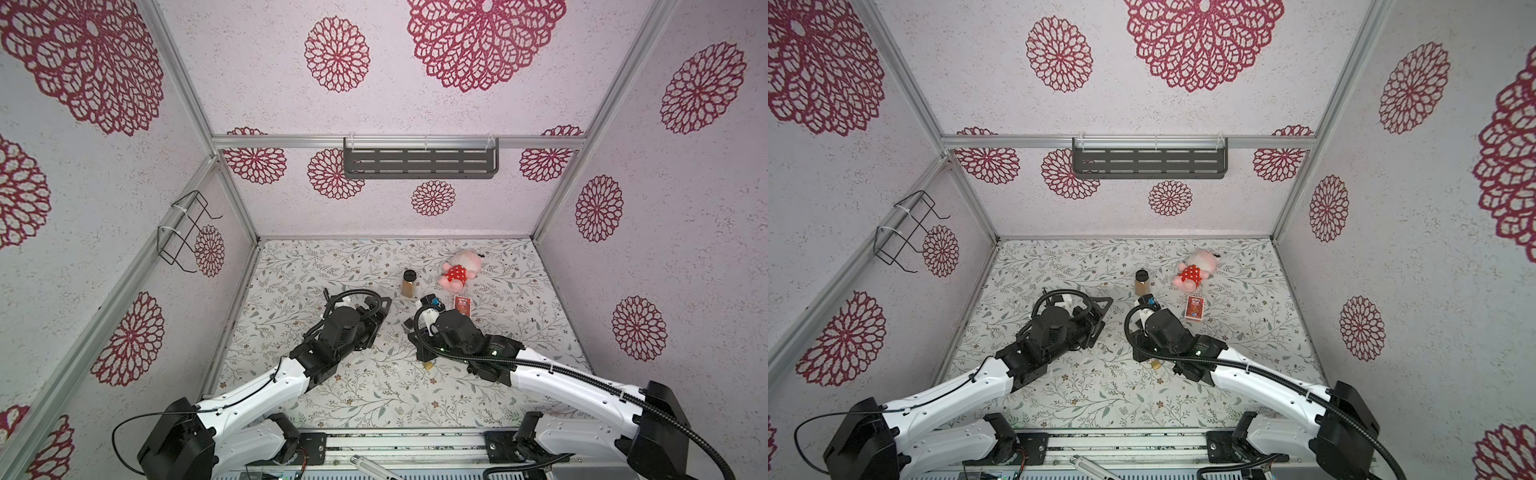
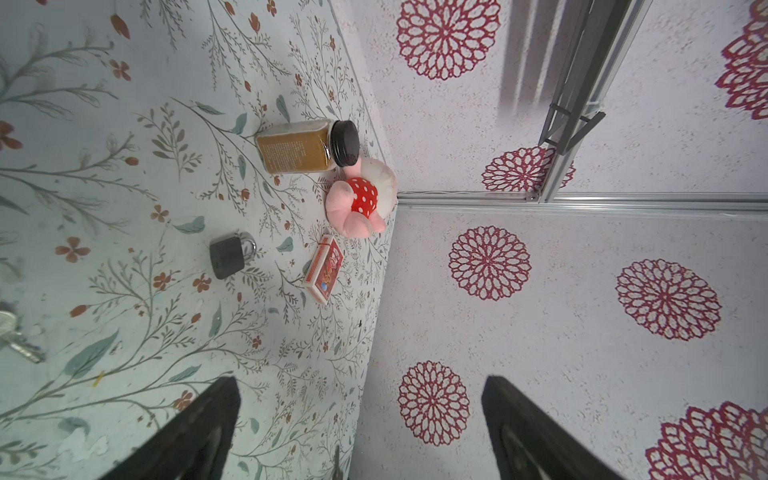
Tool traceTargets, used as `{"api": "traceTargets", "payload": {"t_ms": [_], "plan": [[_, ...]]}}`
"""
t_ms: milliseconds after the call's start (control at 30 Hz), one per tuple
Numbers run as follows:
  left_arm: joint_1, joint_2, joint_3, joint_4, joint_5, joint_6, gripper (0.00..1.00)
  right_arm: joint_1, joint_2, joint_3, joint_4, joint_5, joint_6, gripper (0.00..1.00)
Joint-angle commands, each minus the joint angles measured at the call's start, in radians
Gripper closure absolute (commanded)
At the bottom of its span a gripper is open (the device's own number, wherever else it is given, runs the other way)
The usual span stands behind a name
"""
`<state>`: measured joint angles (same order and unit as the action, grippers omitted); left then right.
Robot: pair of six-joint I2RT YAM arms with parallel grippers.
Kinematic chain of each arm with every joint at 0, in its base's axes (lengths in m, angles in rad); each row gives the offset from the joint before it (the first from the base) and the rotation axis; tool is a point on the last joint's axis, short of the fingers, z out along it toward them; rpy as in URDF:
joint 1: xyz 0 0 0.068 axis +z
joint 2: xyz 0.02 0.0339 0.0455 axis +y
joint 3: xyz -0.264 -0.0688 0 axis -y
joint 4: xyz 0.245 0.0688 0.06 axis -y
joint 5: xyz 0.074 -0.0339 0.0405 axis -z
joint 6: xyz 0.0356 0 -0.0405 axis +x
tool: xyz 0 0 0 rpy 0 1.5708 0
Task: Unlock with the key
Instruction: 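Carry the key with the right gripper toward the left gripper while the left arm rises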
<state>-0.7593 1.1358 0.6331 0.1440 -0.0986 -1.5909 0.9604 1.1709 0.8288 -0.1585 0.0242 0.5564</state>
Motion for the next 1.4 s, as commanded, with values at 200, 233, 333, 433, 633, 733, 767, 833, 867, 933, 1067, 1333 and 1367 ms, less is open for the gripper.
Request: {"api": "traceTargets", "payload": {"t_ms": [200,233,333,433,633,733,767,833,867,933,1067,1333,1367], "plan": [[-0.020,0.043,0.019,0.109,-0.020,-0.117,0.12,-0.004,-0.002,0.022,0.186,-0.084,-0.018,1.00],[-0.020,0.044,0.022,0.108,-0.021,-0.113,0.14,-0.005,0.003,0.028,0.184,-0.080,-0.019,1.00],[-0.020,0.047,0.054,0.036,-0.014,-0.080,0.19,-0.005,0.014,0.039,0.161,-0.057,-0.022,1.00],[-0.021,0.042,0.056,0.022,-0.013,-0.064,0.28,-0.008,0.013,0.035,0.164,-0.044,-0.020,1.00],[-0.021,0.044,0.056,0.023,0.000,-0.038,0.44,-0.012,0.024,0.049,0.185,-0.056,-0.018,1.00],[-0.021,0.055,0.060,0.018,0.018,-0.026,0.49,-0.014,0.032,0.054,0.194,-0.060,-0.018,1.00],[-0.022,0.059,0.061,0.022,0.025,-0.022,0.52,-0.015,0.035,0.057,0.189,-0.061,-0.019,1.00],[-0.024,0.058,0.062,0.025,0.033,-0.009,0.57,-0.018,0.041,0.060,0.188,-0.066,-0.017,1.00],[-0.023,0.058,0.062,0.023,0.032,-0.007,0.58,-0.018,0.043,0.060,0.191,-0.069,-0.017,1.00],[-0.024,0.055,0.057,0.021,0.033,-0.004,0.64,-0.019,0.044,0.059,0.192,-0.069,-0.016,1.00],[-0.025,0.056,0.052,0.021,0.040,-0.001,0.76,-0.022,0.045,0.061,0.191,-0.068,-0.013,1.00],[-0.025,0.054,0.056,-0.003,0.049,0.020,0.82,-0.027,0.071,0.074,0.186,-0.085,-0.013,1.00],[-0.025,0.053,0.056,-0.005,0.052,0.023,0.84,-0.028,0.074,0.077,0.184,-0.086,-0.012,1.00]]}}
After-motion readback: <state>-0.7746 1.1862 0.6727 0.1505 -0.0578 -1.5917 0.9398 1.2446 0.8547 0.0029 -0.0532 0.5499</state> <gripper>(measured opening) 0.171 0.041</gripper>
